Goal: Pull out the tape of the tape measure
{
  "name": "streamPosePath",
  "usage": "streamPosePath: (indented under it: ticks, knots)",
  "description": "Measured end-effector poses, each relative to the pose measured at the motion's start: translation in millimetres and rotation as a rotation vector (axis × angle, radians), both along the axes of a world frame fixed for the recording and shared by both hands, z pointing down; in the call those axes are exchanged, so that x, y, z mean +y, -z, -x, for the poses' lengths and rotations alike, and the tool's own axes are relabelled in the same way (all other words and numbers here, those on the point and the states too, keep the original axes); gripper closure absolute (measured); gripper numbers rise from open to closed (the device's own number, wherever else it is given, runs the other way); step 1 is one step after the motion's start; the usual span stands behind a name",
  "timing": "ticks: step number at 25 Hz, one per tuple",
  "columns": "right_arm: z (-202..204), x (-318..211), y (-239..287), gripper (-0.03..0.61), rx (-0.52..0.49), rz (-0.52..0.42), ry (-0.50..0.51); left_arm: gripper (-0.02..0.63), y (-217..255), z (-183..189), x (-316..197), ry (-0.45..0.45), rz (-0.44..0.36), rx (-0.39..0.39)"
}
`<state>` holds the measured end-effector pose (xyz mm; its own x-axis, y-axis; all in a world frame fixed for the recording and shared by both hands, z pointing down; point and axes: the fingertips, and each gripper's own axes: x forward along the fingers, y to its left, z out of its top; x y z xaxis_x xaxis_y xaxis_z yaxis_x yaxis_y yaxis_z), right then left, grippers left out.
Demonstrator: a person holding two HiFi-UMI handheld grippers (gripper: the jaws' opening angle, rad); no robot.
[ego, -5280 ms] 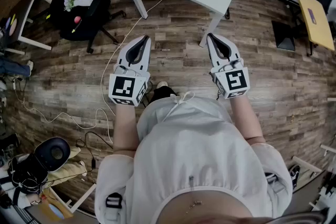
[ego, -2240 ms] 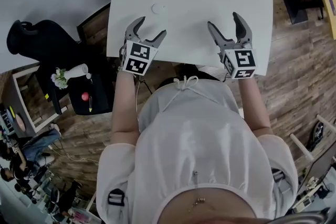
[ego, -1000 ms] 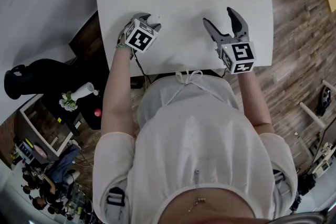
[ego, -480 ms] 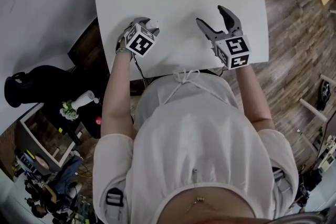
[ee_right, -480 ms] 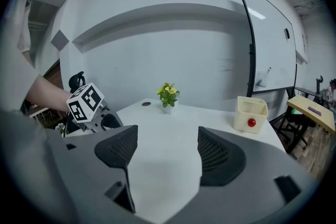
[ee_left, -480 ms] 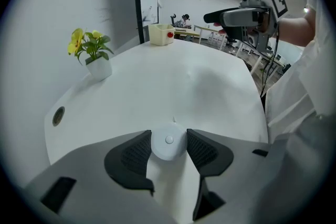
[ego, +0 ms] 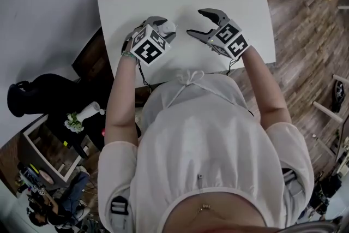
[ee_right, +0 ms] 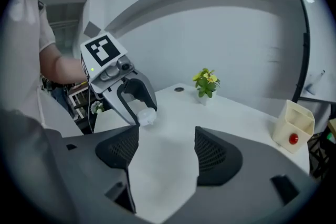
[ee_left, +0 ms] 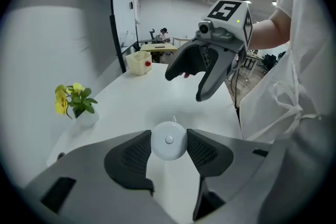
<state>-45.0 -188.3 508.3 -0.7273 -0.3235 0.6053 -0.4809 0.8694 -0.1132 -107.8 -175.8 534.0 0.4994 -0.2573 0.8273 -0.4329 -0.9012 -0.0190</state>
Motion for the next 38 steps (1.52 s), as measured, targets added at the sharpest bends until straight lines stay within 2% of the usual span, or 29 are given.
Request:
streamPosePath:
  ticks: [3, 9, 14, 21, 28, 38]
  knots:
    - [9, 4, -2, 0.250, 0.033, -0.015, 0.053, 0.386, 9, -13, 4, -0.058, 0.006, -0.001]
    - [18, 14, -17, 0.342, 0.130, 0.002, 0.191, 0.385, 6, -26, 9, -0.138, 0.043, -0.036]
    - [23, 20, -21, 0.428, 0.171, 0.015, 0.297, 0.385, 4, -33, 9, -0.162, 0.073, -0.038]
    - [28, 28, -22, 0.535, 0.198, 0.016, 0.415, 0.386, 6, -33, 6, -0.183, 0.058, -0.054]
    - [26, 28, -24, 0.565, 0.213, -0.015, 0.440, 0.385, 6, -33, 5, -0.168, 0.056, -0.050]
    - [24, 19, -27, 0.566, 0.217, 0.044, 0.354, 0.386, 2, -33, -5, -0.071, 0.066, 0.020]
